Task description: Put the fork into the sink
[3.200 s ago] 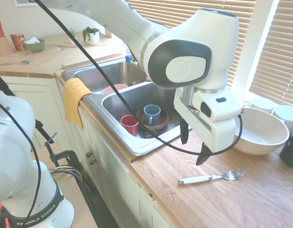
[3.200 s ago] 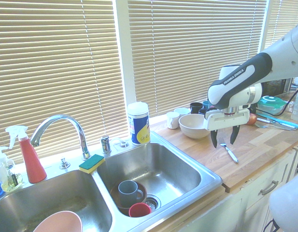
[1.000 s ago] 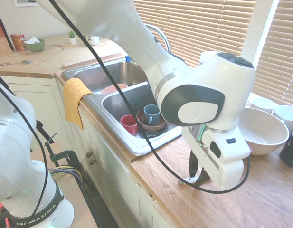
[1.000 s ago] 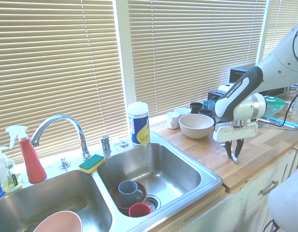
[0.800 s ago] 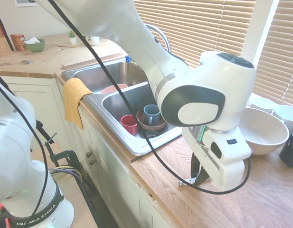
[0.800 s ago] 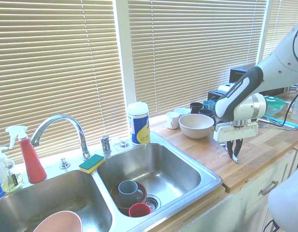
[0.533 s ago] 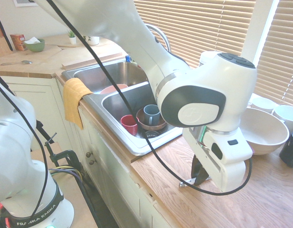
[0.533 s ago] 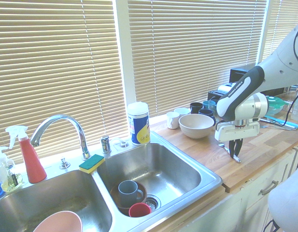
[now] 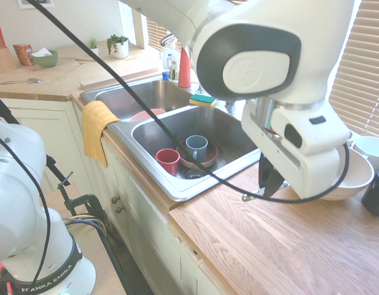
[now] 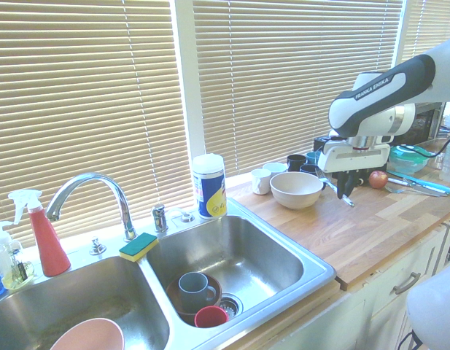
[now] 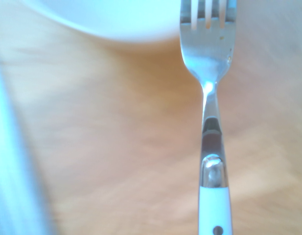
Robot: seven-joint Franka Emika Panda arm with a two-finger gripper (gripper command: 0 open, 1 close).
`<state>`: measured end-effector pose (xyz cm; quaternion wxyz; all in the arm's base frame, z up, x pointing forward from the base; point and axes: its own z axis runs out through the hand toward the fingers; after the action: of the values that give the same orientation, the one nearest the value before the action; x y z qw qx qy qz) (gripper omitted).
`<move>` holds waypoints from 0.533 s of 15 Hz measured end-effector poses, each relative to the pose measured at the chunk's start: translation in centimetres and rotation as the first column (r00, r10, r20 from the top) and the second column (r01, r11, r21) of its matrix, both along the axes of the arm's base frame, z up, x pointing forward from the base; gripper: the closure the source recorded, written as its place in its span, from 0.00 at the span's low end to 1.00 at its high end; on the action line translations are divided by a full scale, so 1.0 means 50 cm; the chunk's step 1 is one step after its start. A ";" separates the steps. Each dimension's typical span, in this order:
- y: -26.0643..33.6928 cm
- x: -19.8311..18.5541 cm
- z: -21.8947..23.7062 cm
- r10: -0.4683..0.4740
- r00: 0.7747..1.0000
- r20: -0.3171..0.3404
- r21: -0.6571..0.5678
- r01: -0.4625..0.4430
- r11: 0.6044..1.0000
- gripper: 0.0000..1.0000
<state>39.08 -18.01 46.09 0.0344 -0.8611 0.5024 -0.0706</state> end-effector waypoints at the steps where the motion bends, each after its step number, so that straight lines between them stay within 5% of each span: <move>1: 0.054 0.021 0.013 0.040 0.999 0.010 -0.010 -0.040 0.999 1.00; 8: 0.396 0.172 -0.040 0.301 0.953 0.042 -0.062 -0.298 0.953 1.00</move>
<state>47.67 1.79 44.07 0.0338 -0.9258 0.3629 -0.1000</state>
